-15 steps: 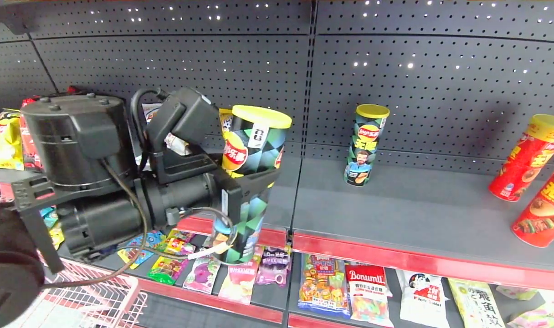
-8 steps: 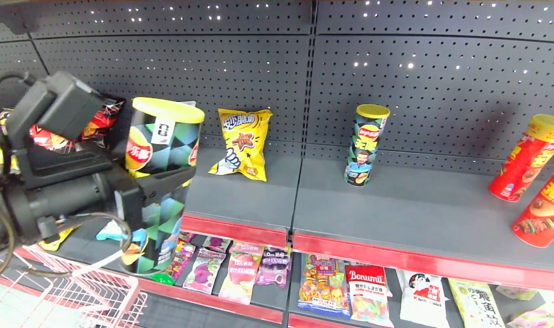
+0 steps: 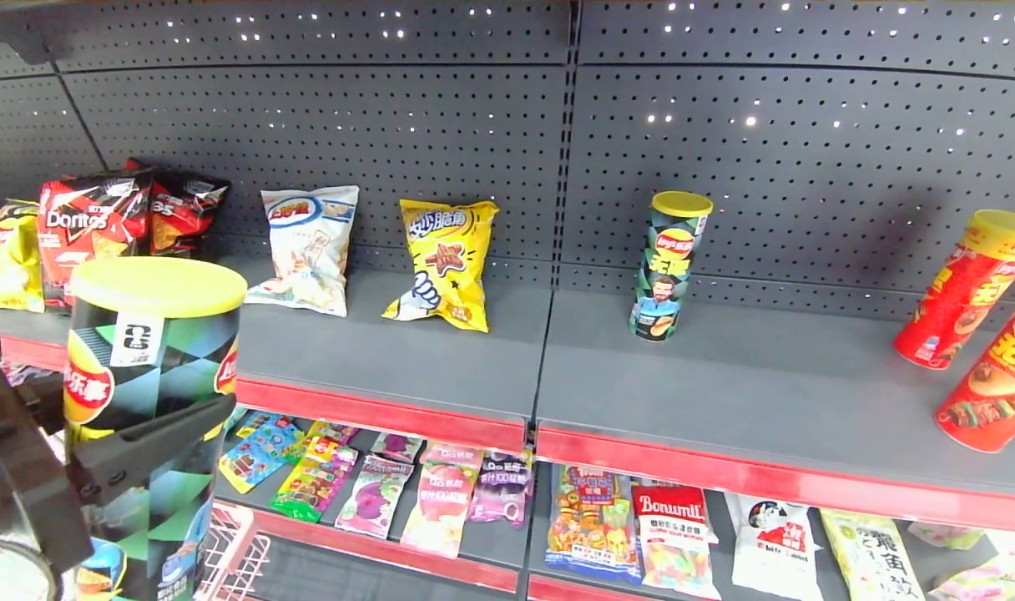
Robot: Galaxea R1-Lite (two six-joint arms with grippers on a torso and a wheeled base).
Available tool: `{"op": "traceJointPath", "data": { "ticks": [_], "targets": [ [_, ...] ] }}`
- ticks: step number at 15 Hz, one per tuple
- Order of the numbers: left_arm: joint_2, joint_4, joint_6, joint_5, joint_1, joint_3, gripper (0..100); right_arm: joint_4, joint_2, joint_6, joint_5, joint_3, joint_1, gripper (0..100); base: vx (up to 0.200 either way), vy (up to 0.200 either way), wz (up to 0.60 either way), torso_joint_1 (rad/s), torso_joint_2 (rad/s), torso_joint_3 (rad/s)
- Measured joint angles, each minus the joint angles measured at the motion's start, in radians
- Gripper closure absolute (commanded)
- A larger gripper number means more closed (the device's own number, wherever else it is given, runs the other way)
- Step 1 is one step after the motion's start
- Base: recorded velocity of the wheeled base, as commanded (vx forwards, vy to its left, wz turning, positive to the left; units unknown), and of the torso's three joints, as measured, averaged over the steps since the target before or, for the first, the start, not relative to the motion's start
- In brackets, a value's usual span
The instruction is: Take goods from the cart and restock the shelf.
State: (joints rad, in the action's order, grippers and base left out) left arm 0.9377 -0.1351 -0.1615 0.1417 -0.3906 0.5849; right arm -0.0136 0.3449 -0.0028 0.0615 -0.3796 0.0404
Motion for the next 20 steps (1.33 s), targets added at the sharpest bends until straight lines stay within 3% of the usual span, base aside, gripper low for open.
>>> {"op": "traceJointPath", "data": {
  "ticks": [5,9,12,16,20],
  "targets": [
    [-0.104,-0.003,-0.002,-0.036,0.003,-0.057,100,-0.084,0.602,-0.036,0.047,-0.369,0.148,0,0.000,0.000,0.00,0.000,0.00,0.000],
    [-0.133,-0.002,0.000,-0.044,0.003,-0.060,100,-0.307,0.956,-0.046,0.104,-0.469,0.246,0,0.000,0.000,0.00,0.000,0.00,0.000],
    [-0.139,0.000,0.002,-0.084,0.003,-0.062,100,-0.400,1.124,-0.047,0.214,-0.487,0.229,0,0.000,0.000,0.00,0.000,0.00,0.000],
    [-0.151,0.001,0.009,-0.094,0.003,-0.082,100,-0.600,1.299,-0.053,0.320,-0.474,0.168,0,0.000,0.000,0.00,0.000,0.00,0.000],
    [-0.181,0.001,0.007,-0.097,0.003,-0.127,100,-0.630,1.405,-0.064,0.382,-0.484,0.141,0,0.000,0.000,0.00,0.000,0.00,0.000]
  ]
}}
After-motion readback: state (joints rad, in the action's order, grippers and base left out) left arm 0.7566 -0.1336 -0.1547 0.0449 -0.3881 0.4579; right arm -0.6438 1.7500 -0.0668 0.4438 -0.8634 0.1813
